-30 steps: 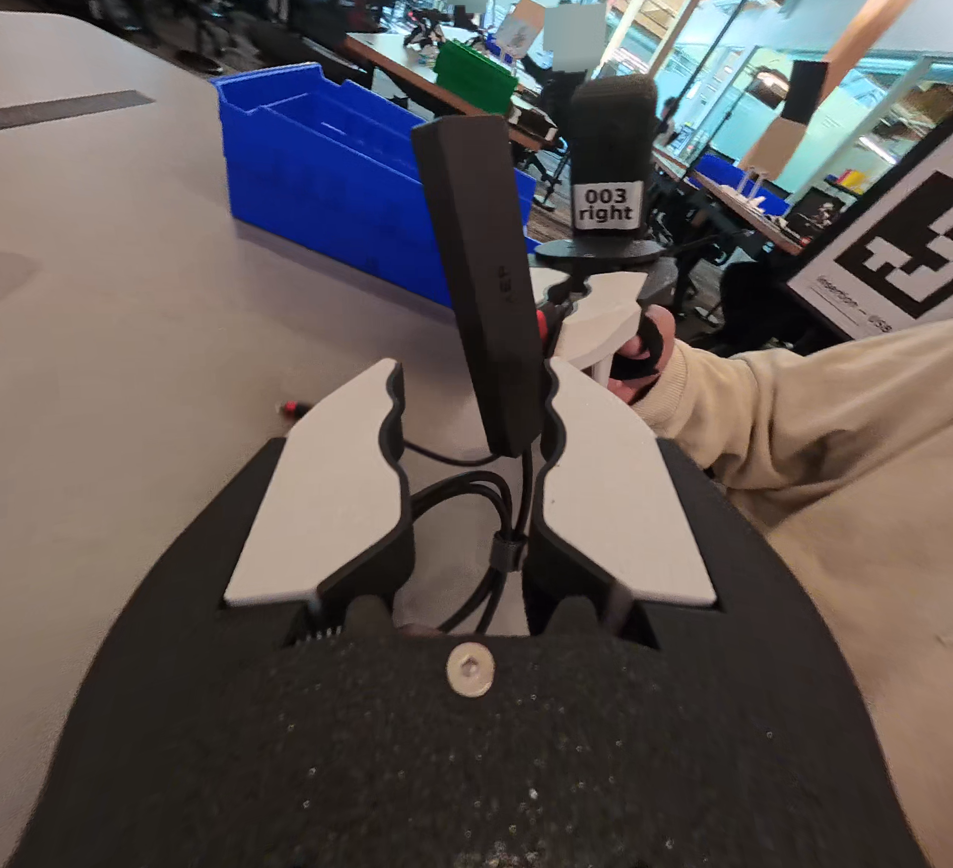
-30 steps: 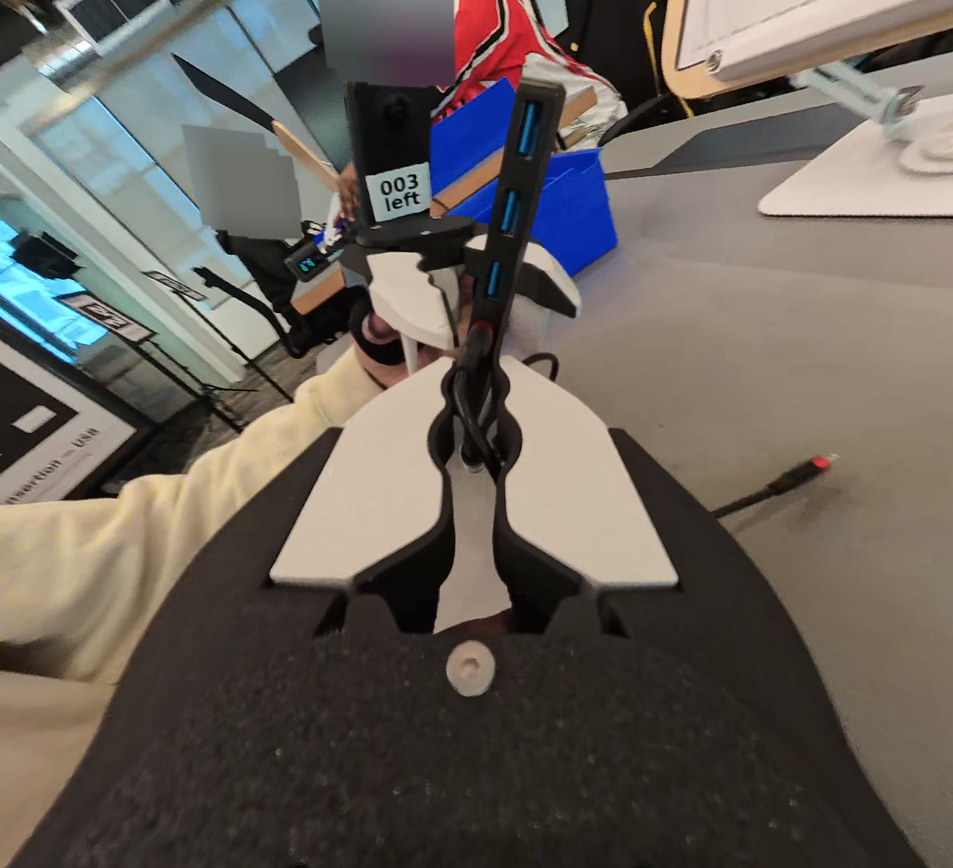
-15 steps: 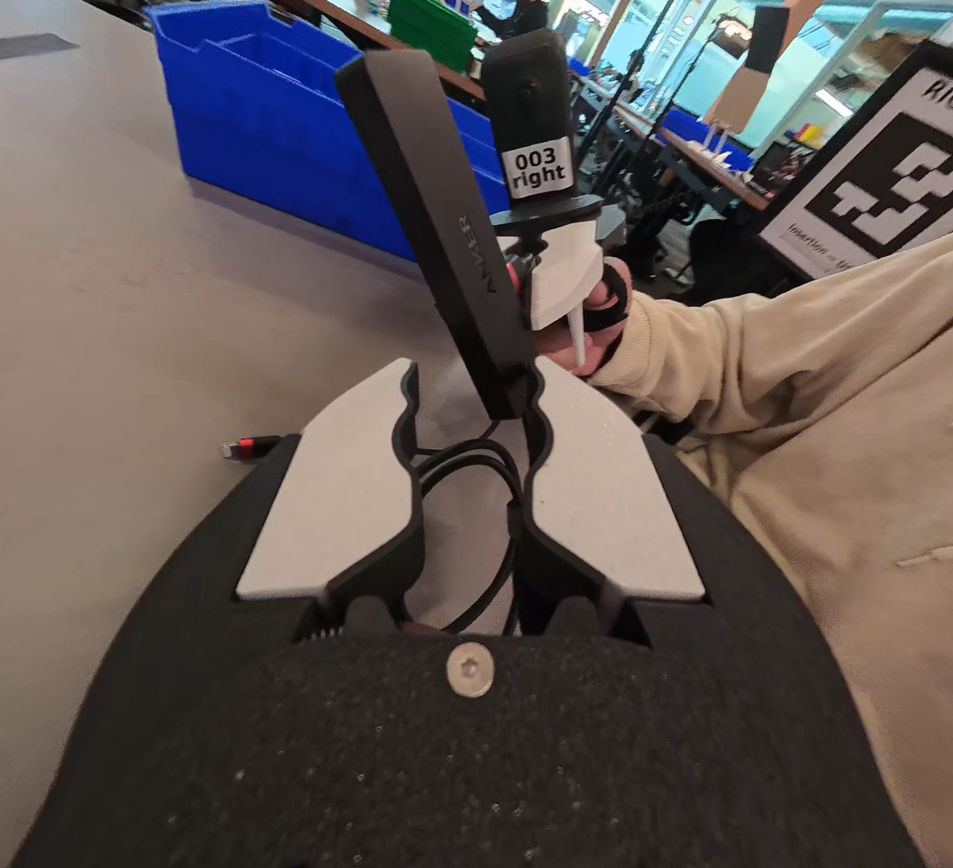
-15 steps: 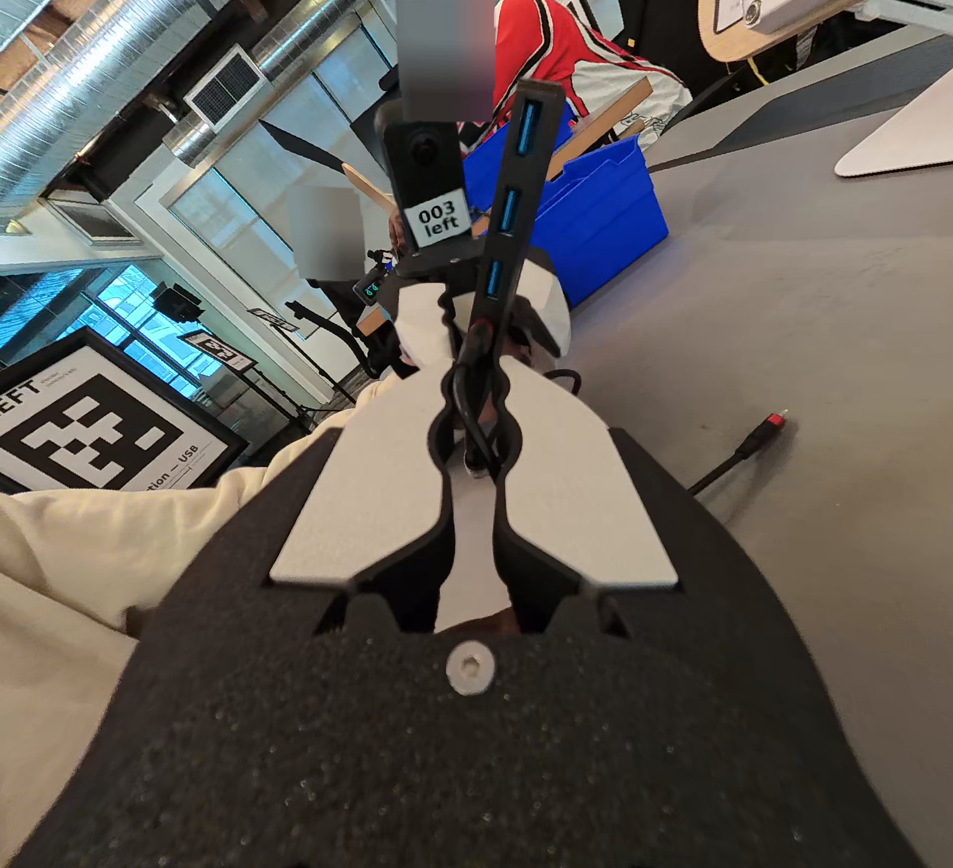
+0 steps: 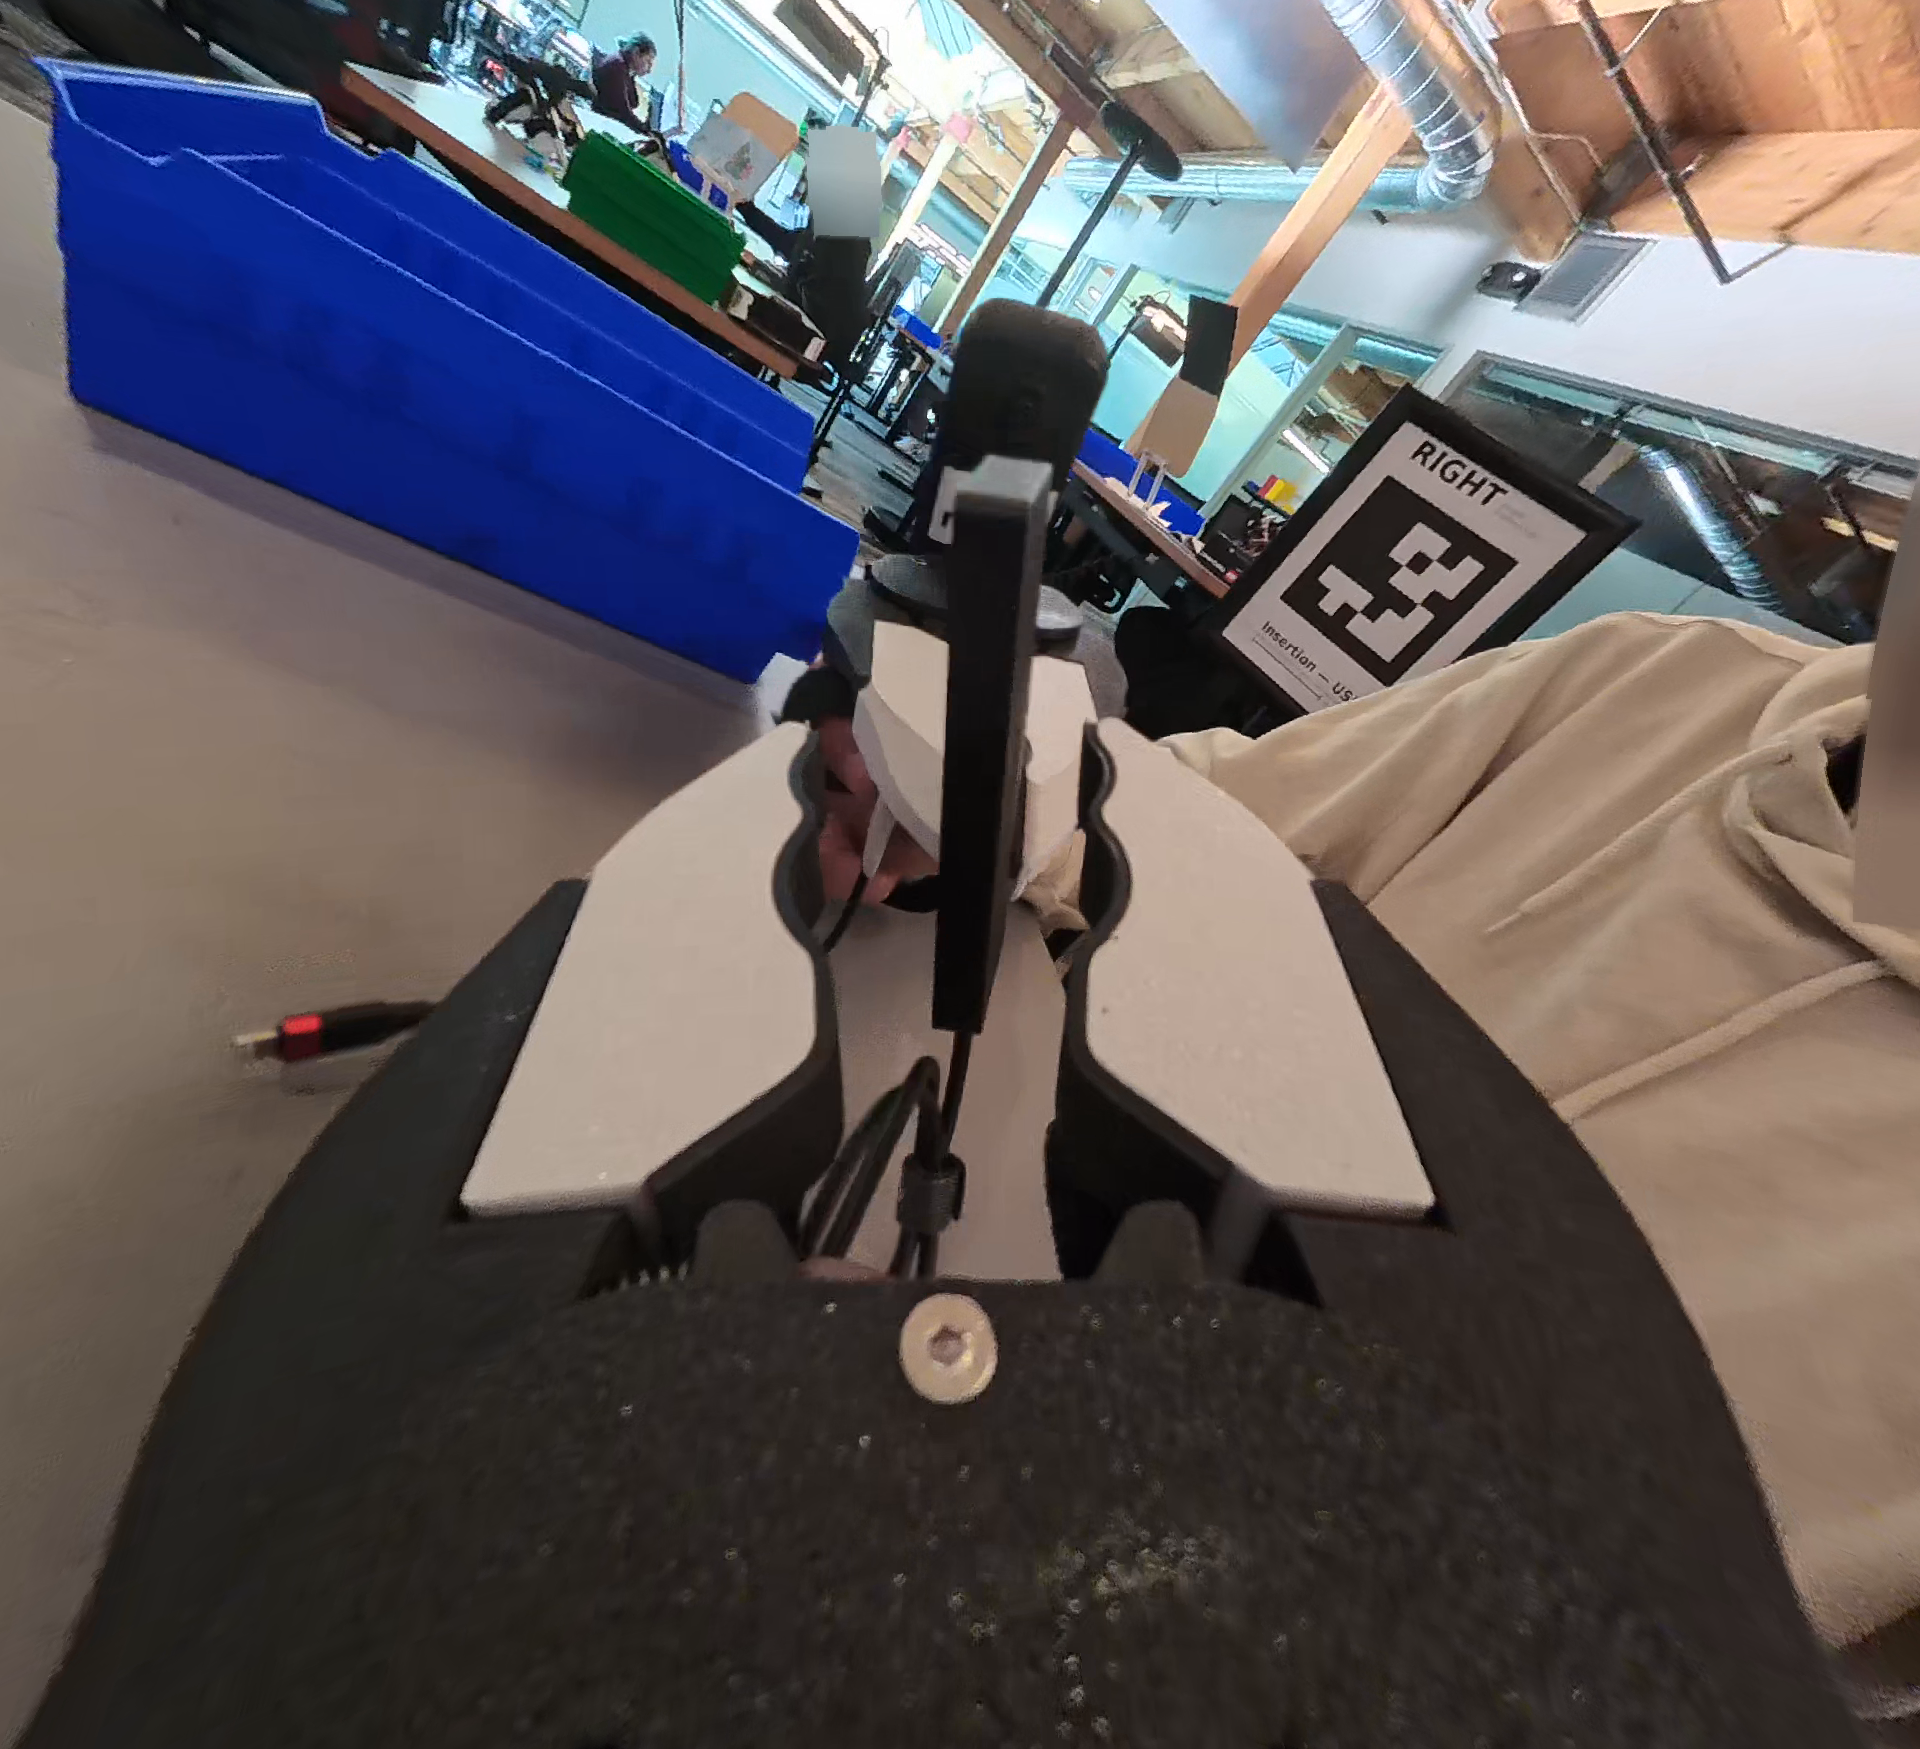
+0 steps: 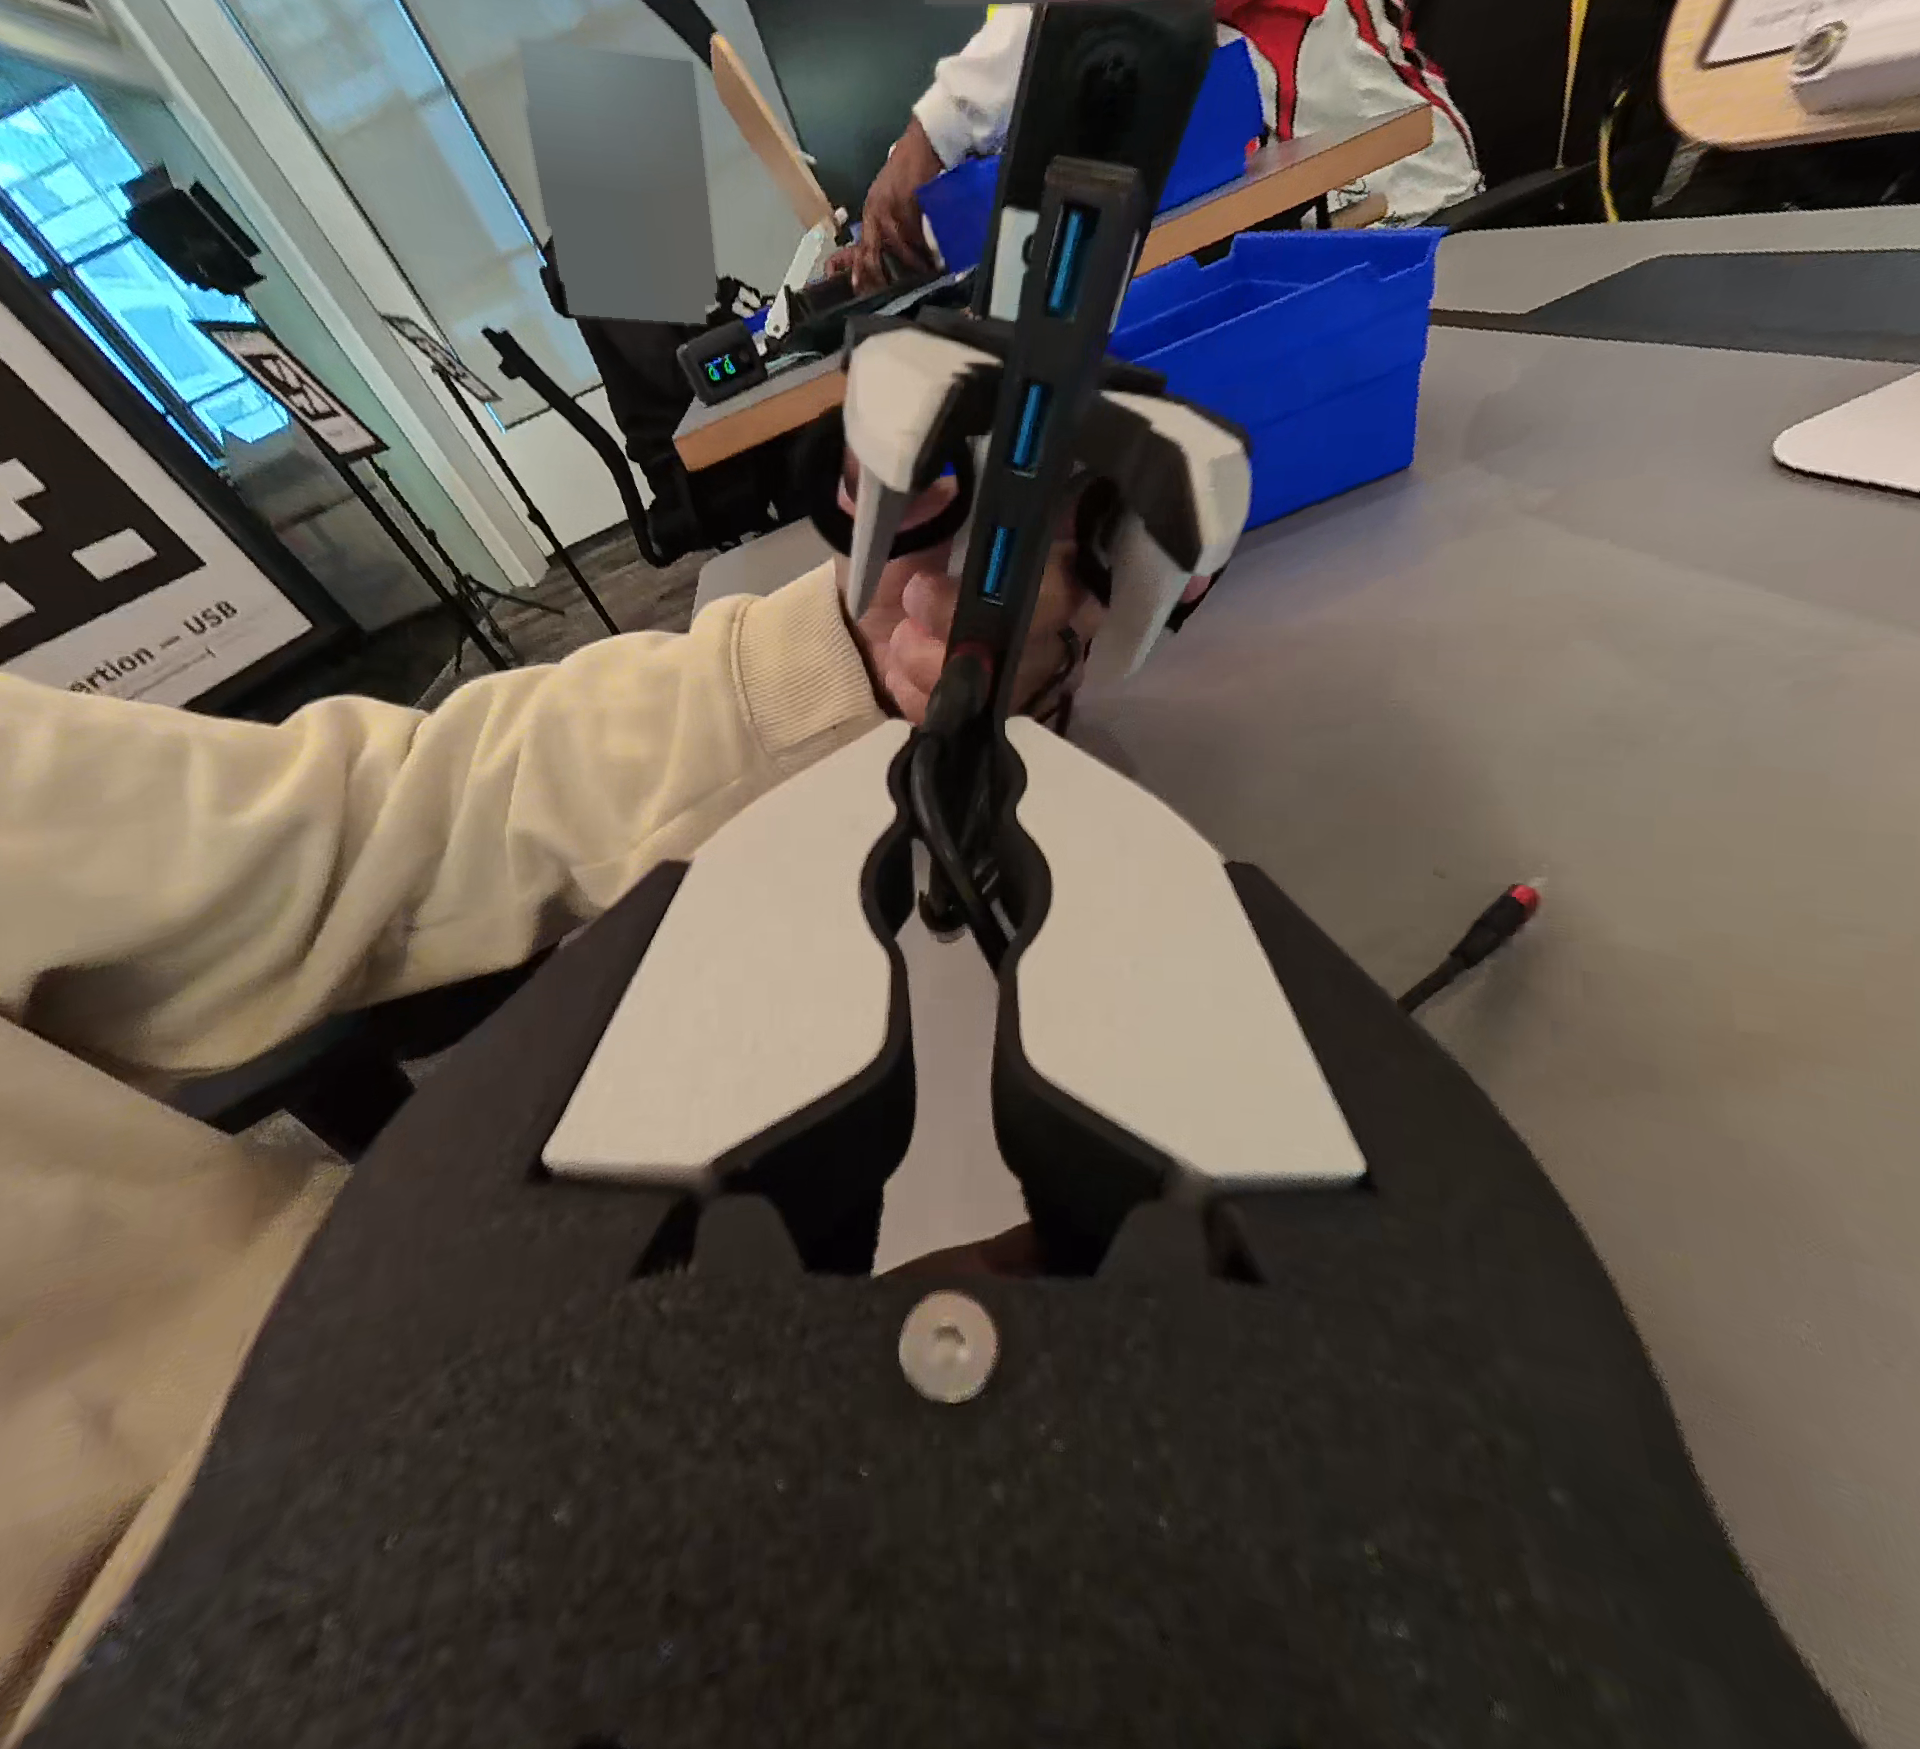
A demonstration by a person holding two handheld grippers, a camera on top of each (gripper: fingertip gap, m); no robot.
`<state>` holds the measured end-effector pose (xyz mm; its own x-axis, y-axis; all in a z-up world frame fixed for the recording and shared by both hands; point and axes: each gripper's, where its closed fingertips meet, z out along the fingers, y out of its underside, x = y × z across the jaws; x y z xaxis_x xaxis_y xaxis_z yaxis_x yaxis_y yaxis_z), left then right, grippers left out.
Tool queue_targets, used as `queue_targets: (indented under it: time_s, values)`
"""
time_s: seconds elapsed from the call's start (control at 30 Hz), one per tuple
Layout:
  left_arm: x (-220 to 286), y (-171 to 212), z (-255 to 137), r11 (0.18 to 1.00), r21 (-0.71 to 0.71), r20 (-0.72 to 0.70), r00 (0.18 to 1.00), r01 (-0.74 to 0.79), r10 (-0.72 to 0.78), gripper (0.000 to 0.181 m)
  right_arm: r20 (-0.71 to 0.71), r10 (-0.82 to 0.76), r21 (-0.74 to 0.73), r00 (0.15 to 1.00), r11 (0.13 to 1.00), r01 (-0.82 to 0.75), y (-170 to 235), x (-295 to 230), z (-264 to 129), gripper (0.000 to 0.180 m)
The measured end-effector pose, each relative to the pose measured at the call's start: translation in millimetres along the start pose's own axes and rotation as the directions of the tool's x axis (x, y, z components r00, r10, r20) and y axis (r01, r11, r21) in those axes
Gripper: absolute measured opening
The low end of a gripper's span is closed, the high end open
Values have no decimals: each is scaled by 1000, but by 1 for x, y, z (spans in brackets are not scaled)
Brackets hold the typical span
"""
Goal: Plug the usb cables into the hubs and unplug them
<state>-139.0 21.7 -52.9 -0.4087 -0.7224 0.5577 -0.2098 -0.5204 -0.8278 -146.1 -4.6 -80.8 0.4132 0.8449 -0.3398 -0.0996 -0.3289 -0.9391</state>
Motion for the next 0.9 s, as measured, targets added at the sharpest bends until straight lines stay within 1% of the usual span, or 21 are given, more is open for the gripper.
queue_targets:
  time_s: [0.03,0.1,0.13,0.23,0.27,0.33,0.37,0.43,0.47,0.53,0.57,0.6,0.63,0.73,0.83,0.9]
  values:
    - [-1,1,0,1000,-6,10,1000,-9,9,43,-1,-11,-11,1000,1000,11,2,-1,2,11]
    - [1,2,-1,999,-17,20,998,-51,52,15,-25,-30,-33,999,999,30,5,1,4,11]
    - [2,3,-1,998,-32,18,998,-59,59,14,-29,-36,-41,999,999,35,7,2,5,11]
    - [2,4,-3,998,-67,12,1000,-16,17,12,-41,-71,-43,997,997,69,7,1,6,12]
    - [1,4,-5,997,-73,14,1000,-3,4,11,-64,-114,-46,991,993,112,7,2,5,13]
    - [0,7,-6,996,-84,12,1000,26,-25,10,-148,-282,-89,948,958,271,8,9,1,22]
    - [-2,7,-6,996,-82,12,999,39,-38,10,-192,-381,-120,904,924,364,6,13,-3,30]
    - [-6,8,-7,995,-77,12,998,66,-66,10,-229,-580,-187,782,814,550,1,11,-10,35]
    - [-7,8,-7,994,-76,-1,997,81,-82,10,-220,-682,-233,697,731,641,0,8,-13,35]
    - [-6,9,-6,991,-75,-33,993,108,-110,10,-176,-856,-348,487,517,782,3,7,-15,35]
    - [-6,11,-5,989,-82,-51,991,121,-125,10,-155,-901,-380,406,433,817,3,8,-15,35]
    - [-5,14,-5,987,-91,-64,989,131,-137,10,-133,-925,-401,357,380,834,3,9,-14,38]
    - [-5,16,-4,985,-99,-77,986,140,-147,10,-118,-933,-404,341,359,842,2,10,-13,40]
    - [-5,18,-4,982,-96,-111,979,161,-172,10,-37,-937,-404,347,332,852,9,14,-7,39]
    - [-3,14,-8,982,-76,-150,972,171,-181,10,-12,-949,-398,316,294,869,13,19,-1,28]
    - [-3,18,-7,981,-94,-151,972,168,-181,10,-29,-954,-364,298,288,886,10,18,1,15]
